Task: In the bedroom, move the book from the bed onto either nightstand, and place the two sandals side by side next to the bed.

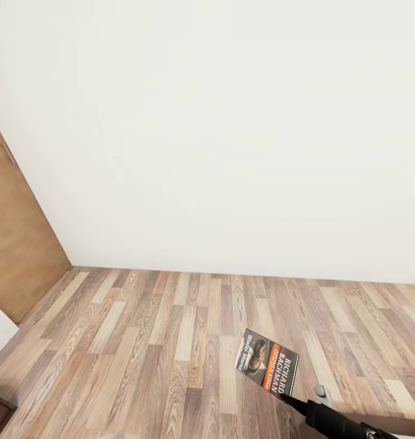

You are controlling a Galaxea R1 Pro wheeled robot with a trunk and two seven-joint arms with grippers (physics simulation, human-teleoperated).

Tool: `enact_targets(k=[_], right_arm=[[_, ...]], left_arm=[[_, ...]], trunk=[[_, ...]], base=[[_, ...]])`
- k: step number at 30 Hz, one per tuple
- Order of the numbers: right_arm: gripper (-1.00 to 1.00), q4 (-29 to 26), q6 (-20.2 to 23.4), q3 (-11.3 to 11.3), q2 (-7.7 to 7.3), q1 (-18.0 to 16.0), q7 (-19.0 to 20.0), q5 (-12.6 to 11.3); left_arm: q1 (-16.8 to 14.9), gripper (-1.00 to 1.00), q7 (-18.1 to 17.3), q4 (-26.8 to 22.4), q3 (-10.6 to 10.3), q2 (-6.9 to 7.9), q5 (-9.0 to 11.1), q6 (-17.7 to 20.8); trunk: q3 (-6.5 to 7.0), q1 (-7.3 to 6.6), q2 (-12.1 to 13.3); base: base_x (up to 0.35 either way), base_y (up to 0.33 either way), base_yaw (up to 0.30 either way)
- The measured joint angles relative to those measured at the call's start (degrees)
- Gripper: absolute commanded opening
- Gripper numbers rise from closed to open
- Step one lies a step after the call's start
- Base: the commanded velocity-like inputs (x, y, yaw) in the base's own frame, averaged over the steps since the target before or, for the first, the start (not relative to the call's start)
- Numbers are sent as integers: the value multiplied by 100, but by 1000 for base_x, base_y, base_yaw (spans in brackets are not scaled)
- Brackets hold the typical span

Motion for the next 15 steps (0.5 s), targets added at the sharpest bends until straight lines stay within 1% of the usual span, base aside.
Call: enact_targets(k=[15], right_arm=[[-100,1,0,-1,-3,0,-4,1]], left_arm=[[0,100,8,-2,0,0,0,0]], trunk=[[137,0,0]], base=[[0,0,0]])
